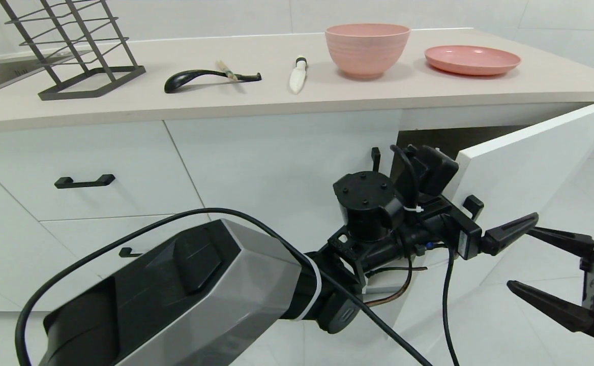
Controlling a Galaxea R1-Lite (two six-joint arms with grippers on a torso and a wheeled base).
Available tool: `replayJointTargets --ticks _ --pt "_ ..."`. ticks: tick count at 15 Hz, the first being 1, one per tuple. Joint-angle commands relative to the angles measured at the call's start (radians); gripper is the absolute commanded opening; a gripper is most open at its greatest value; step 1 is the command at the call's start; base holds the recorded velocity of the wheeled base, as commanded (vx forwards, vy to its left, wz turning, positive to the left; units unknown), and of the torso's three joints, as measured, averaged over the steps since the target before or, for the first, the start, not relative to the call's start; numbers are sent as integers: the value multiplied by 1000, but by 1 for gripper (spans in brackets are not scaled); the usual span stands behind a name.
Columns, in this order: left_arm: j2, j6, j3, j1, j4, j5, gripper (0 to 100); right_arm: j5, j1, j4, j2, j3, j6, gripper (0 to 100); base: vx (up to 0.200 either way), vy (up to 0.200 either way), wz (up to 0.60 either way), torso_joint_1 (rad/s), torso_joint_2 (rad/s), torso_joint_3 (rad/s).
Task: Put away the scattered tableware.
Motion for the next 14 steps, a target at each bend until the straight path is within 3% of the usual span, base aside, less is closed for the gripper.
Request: replayJointTargets --ticks 1,3,9,14 --pt "-2 0 -2 -2 15 45 100 -8 -51 10 -243 50 -2 100 0 0 0 0 0 0" --pt "6 -2 -12 -2 24 94 100 -8 -49 10 -324 50 -2 100 0 0 0 0 0 0" --pt "14 -2 2 -31 13 100 100 -8 -45 9 -533 50 -16 100 0 0 0 0 0 0" --pt "37 -2 34 -107 -24 100 100 -16 -46 6 -620 -8 -24 100 0 0 0 0 0 0"
